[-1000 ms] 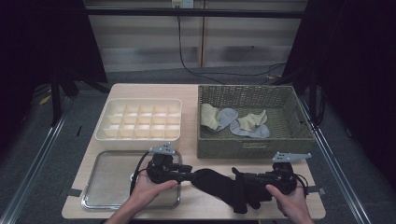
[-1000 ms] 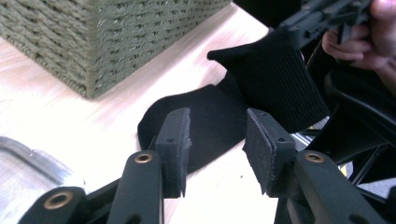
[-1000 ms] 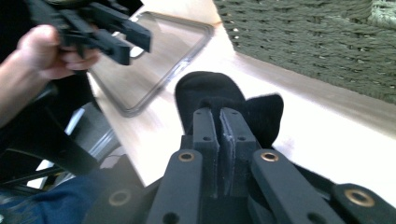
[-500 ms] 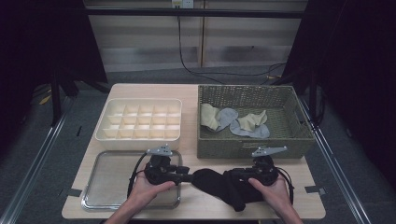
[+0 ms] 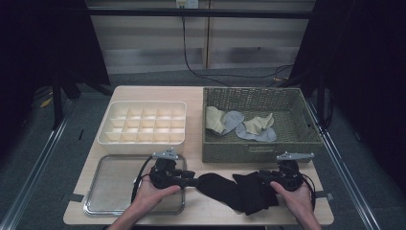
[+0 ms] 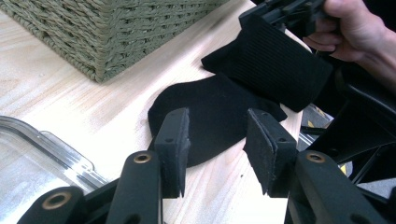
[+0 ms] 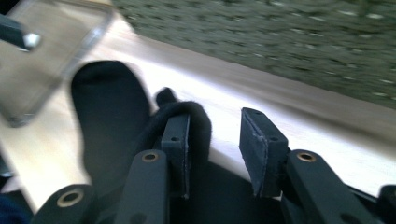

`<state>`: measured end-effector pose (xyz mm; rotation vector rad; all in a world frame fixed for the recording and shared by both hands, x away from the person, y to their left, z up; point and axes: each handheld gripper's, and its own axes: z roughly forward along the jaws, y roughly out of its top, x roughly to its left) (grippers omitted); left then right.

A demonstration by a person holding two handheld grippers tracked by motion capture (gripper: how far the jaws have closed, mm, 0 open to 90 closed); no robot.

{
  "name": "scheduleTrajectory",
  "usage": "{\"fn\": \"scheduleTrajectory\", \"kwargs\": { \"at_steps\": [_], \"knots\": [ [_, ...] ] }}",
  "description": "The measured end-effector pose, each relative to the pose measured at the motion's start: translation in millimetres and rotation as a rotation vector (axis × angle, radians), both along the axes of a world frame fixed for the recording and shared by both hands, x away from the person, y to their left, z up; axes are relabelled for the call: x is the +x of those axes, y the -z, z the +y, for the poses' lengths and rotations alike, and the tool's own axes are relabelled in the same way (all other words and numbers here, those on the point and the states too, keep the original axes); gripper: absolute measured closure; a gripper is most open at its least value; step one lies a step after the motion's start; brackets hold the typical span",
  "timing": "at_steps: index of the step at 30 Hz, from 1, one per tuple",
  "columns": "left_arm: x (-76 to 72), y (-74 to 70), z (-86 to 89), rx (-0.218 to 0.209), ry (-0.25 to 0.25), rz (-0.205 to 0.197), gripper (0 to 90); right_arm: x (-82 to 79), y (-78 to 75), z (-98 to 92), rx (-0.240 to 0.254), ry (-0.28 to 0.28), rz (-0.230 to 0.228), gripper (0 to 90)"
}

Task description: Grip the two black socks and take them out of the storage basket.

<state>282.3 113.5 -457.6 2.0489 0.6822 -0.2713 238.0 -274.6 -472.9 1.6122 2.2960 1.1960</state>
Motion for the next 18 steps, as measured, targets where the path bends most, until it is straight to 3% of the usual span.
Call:
{"fn": "scheduleTrajectory", "kwargs": {
  "at_steps": [8, 12, 16, 18],
  "knots": [
    [-0.6, 0.6, 3.9, -0.001, -0.009, 0.001, 59.1, -7.3, 0.7, -15.2, -0.001, 0.051, 0.009, 57.5],
    [-0.1, 0.0, 5.2, -0.002, -0.015, 0.004, 59.1, -17.5, -0.8, -28.7, 0.011, 0.084, 0.008, 59.6],
    [1.5, 0.6, 5.3, 0.000, -0.016, 0.002, 59.1, -31.6, -8.9, -34.4, 0.057, 0.066, -0.009, 64.8],
    [1.2, 1.0, 4.6, -0.002, -0.016, 0.002, 59.3, -39.3, -12.8, -30.7, 0.058, 0.035, -0.027, 64.8]
  ]
}}
